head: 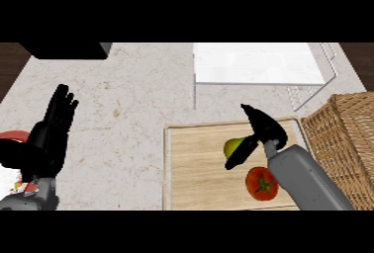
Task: Pick the pear from the tray and place it in the tiered shelf
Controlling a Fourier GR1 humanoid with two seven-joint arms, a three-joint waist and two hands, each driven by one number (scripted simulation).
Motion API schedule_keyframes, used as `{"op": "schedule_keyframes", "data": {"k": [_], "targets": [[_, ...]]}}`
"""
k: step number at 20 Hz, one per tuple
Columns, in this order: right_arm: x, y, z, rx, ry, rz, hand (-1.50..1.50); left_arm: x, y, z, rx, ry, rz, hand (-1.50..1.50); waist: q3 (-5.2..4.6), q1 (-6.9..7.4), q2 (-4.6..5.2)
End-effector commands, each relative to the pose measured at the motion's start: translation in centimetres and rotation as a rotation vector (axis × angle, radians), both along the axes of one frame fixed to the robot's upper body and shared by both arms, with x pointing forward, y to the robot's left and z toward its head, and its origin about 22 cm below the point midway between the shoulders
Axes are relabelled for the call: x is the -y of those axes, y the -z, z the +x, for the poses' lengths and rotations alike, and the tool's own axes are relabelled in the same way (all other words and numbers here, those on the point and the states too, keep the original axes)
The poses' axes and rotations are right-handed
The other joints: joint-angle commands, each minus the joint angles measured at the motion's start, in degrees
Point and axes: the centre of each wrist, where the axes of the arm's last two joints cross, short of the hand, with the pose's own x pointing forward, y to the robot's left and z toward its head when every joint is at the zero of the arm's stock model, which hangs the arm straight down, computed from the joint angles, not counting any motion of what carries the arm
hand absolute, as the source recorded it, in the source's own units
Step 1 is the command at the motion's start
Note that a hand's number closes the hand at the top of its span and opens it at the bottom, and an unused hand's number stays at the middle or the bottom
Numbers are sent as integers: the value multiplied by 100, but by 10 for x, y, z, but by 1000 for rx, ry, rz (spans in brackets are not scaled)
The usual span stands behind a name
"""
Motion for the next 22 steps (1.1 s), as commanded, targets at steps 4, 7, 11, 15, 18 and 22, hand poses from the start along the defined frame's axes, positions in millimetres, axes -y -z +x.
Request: {"op": "schedule_keyframes", "data": {"k": [4, 7, 11, 15, 18, 22], "targets": [[-11, 30, 4, -54, -66, -5, 150, 4, 7, 5, 7, 1, -2, 0, 9, 9, 27], [6, 25, -9, -3, -114, -71, 150, -12, 15, -3, -6, -8, -9, 0, 8, -12, 17], [-10, 17, 0, 90, -121, -124, 150, -6, 9, -5, 23, -8, 9, 0, 8, 5, 16], [-47, 7, -10, 191, -136, -180, 150, -6, -3, -9, 8, -9, 16, 0, 8, -2, -1], [-80, 19, -37, 275, -210, -267, 150, -6, 3, -6, -10, 7, 2, 0, 6, -9, -5], [-101, 1, -62, 302, -194, -201, 150, -1, 12, -11, 3, -23, -4, 0, 8, -35, 2]]}}
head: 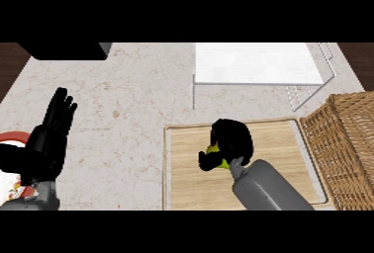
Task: Pick the pear from the tray and place it in the tiered shelf
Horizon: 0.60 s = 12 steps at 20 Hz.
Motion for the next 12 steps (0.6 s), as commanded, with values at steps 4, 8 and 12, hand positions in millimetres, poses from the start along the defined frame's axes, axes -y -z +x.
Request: {"op": "schedule_keyframes", "data": {"k": [4, 8, 12], "targets": [[-25, -35, -36, 86, -22, 96, 150, 1, -7, 5, 9, 7, -11, 0, 16, -16, 34], [-36, -91, -44, 252, 57, 296, 150, 1, 6, -4, 6, -13, 19, 0, 16, -24, 9], [-32, -136, -63, 391, 159, 397, 150, -10, -6, 2, -1, -1, 23, 0, 15, -34, -4]]}}
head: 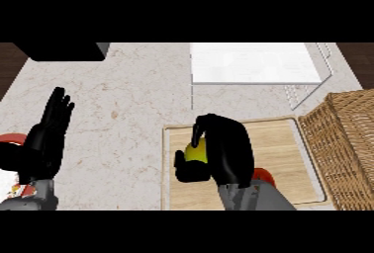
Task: Pick the pear from the tray and place it in the tiered shelf
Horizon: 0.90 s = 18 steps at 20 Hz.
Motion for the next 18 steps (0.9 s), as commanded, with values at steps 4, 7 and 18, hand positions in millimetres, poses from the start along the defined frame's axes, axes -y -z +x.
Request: {"op": "schedule_keyframes", "data": {"k": [4, 7, 18], "targets": [[28, -81, -11, 181, 243, 82, 150, -2, -7, 6, -3, -6, 3, 0, -1, -52, -3], [28, -96, -16, 217, 303, 20, 150, -10, -2, -1, -4, -19, -3, 0, -4, -4, 0], [65, -111, 57, 264, 363, 38, 150, 13, -7, 9, 1, 16, -5, 0, 2, 88, 43]]}}
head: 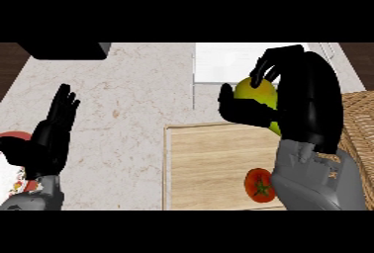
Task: Pick the pear from the tray and place it in the tiered shelf
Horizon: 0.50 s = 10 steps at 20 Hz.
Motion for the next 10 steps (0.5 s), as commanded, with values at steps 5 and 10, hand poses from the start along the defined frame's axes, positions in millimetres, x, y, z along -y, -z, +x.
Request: {"op": "schedule_keyframes", "data": {"k": [5, 10], "targets": [[34, 18, 44, -12, 96, 58, 150, 2, -3, 4, -4, -5, -5, 0, 3, 21, 9], [36, 48, 84, 30, 111, 36, 150, -14, 12, -7, 9, 10, 7, 0, 1, 57, 22]]}}
